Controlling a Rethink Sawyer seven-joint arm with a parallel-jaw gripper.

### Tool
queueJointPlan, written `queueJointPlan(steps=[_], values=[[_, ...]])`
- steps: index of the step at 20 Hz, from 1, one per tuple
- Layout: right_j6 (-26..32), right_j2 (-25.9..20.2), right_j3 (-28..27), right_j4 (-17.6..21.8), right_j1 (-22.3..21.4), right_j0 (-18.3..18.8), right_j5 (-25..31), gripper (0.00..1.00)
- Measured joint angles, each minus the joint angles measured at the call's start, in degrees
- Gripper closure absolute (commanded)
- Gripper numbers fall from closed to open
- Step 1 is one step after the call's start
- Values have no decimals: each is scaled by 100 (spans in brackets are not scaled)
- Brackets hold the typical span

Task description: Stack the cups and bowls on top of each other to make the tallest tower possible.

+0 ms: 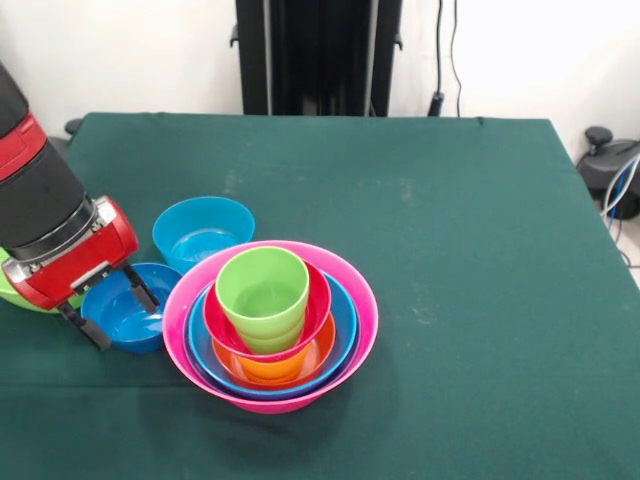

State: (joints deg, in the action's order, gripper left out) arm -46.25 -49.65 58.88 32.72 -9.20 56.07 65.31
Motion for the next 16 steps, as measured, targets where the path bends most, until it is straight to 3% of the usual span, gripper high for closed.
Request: queueJointPlan(steps=[16], values=[[150, 0, -1, 68, 77, 1, -1, 0]])
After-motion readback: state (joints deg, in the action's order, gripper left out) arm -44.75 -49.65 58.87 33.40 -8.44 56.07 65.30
